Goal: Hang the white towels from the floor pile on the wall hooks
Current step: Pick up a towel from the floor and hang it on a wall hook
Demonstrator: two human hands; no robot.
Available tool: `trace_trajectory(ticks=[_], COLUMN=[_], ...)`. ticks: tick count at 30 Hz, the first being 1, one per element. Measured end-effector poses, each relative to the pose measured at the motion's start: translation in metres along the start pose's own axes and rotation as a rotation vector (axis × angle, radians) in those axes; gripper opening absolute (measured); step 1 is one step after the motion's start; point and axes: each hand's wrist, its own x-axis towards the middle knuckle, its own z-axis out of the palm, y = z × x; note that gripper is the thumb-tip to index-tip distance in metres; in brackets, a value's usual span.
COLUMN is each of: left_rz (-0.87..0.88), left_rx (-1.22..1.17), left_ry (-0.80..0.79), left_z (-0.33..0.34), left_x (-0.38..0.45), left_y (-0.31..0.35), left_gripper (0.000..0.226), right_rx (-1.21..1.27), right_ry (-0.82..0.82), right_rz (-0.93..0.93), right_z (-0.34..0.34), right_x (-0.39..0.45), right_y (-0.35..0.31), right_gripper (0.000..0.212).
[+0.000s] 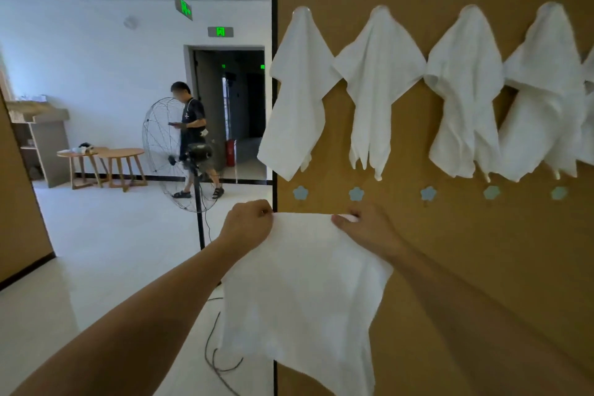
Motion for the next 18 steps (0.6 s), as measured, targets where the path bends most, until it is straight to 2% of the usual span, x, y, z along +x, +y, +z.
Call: trace_trajectory(ticks=[4,9,10,12,15,18], left_rz=[-0.037,-0.047,-0.059,-0.099,-0.195,-0.291], left_rx=[0.033,0.065,0.081,0.107,-0.055,-0.223], left_ry=[-0.037,0.125,0.142,0.159,0.223,0.241], left_z=[0.028,0.072,0.078,0.090,0.104,0.122], left_x=[0.060,0.122,0.133,0.155,0.180,0.196], left_y=[-0.007,-0.011,-0.012,-0.015,-0.021,-0.032], left_gripper=[0.033,0.026,0.025,0.037,0.054,0.058], right_rx=[-0.006,-0.064,-0.086,-0.161,-0.363,-0.427], right_ry=[-0.016,0.068,0.096,0.147,0.173,0.228], right_rz=[0.078,-0.020,-0.047,-0.083,-0.110,-0.124], right_z=[0.016,0.048,0.056,0.071,0.093,0.111], right_x=[0.068,0.141,0.153,0.176,0.204,0.220], right_y=[0.034,0.060,0.064,0.069,0.077,0.086], right_gripper=[0.052,0.034,0.035,0.043,0.043,0.038])
